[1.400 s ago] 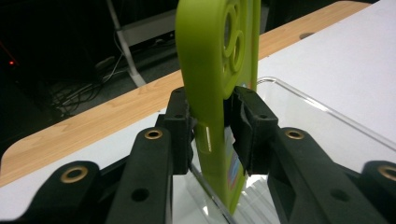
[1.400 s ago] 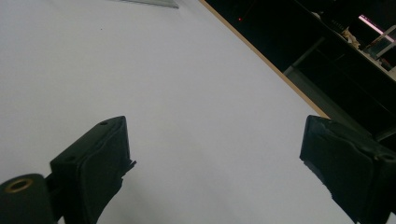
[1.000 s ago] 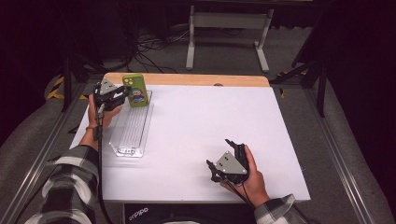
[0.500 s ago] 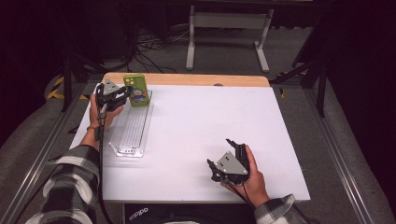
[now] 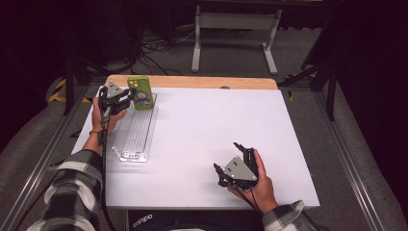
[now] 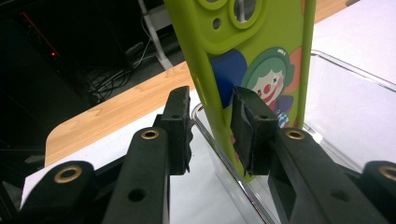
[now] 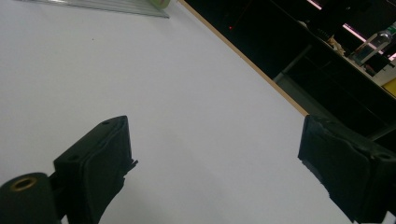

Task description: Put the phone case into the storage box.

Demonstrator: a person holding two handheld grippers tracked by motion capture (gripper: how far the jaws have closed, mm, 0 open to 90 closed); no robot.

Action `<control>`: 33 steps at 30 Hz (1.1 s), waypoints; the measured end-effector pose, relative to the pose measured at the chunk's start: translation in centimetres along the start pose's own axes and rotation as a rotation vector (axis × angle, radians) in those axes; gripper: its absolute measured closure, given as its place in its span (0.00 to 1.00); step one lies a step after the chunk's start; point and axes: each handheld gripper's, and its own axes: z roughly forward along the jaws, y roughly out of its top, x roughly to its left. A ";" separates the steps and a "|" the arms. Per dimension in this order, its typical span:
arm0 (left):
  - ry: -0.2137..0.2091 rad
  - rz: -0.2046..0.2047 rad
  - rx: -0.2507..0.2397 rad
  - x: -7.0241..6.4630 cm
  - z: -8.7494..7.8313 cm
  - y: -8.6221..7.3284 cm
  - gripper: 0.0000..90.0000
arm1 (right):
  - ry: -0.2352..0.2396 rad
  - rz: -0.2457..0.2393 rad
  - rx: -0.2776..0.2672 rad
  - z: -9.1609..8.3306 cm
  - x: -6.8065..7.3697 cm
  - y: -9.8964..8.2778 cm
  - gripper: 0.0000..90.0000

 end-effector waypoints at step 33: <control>0.050 -0.061 -0.026 0.3 0.0 1.7 0.69 | 0.003 0.017 0.004 0.0 -0.3 -0.1 0.11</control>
